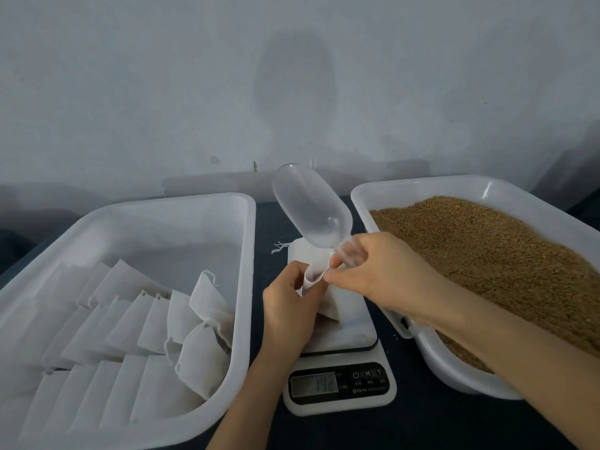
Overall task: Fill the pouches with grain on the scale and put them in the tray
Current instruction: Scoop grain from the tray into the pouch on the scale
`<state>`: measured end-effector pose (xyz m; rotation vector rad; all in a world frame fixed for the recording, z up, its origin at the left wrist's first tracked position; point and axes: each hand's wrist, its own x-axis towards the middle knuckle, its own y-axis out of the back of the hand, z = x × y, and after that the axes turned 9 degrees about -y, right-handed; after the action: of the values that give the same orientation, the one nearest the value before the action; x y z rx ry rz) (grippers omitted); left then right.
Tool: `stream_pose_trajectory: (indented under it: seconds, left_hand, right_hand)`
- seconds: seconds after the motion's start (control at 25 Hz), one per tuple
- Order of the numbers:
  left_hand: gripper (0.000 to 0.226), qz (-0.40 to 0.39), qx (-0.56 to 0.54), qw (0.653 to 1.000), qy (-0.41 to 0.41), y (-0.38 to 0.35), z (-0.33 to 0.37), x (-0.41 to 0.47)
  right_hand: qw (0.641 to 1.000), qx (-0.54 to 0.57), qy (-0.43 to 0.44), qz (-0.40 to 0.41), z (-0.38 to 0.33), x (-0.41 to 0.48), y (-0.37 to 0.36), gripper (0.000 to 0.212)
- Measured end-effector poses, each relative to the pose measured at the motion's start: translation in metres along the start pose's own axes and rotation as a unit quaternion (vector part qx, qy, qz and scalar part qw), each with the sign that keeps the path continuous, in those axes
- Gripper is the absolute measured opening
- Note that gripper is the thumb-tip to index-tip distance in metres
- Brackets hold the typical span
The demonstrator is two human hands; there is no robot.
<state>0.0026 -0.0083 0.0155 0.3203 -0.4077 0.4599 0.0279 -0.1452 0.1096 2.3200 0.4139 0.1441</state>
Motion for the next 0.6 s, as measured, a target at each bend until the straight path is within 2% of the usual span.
stream_pose_trajectory:
  seconds: [0.16,0.28,0.44,0.6]
  left_hand:
    - [0.03,0.02,0.011,1.0,0.007,-0.003,0.0,0.0]
    - [0.032,0.021,0.014,0.999,0.032,-0.005,-0.001,0.002]
    - [0.036,0.019,0.011,0.999,0.046,-0.005,0.0,0.004]
    - [0.045,0.015,0.013,0.998,0.052,-0.005,0.001,0.003]
  right_hand:
    - [0.992,-0.094,-0.067,0.047,0.016,0.018,0.012,0.03]
    - [0.971,-0.117,-0.193,0.08,0.051,0.037,0.034,0.045]
    - [0.922,-0.161,-0.35,0.033,0.081,0.054,0.036,0.053]
    - [0.899,-0.267,-0.344,-0.043,0.087,0.063,0.026,0.041]
